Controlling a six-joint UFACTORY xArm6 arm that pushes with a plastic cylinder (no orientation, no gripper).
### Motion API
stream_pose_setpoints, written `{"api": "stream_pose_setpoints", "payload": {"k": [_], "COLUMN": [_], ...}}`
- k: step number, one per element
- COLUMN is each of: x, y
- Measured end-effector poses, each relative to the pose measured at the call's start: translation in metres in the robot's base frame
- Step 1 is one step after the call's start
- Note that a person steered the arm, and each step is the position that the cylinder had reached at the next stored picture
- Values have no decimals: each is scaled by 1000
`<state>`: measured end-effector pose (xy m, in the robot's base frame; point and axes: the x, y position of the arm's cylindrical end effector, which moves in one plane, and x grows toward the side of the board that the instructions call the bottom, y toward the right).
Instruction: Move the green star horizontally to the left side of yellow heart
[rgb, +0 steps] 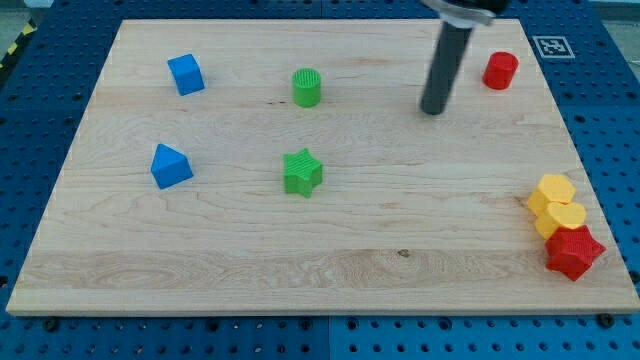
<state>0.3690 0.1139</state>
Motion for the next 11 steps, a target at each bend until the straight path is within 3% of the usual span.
{"api": "stream_pose_setpoints", "payload": {"k": [3,4,5,6,7,8,9,10,11], "x": [19,67,123,146,139,161,209,218,214], "y": [-166,-169,-132,-114,-152,-161,-101,-47,-113]}}
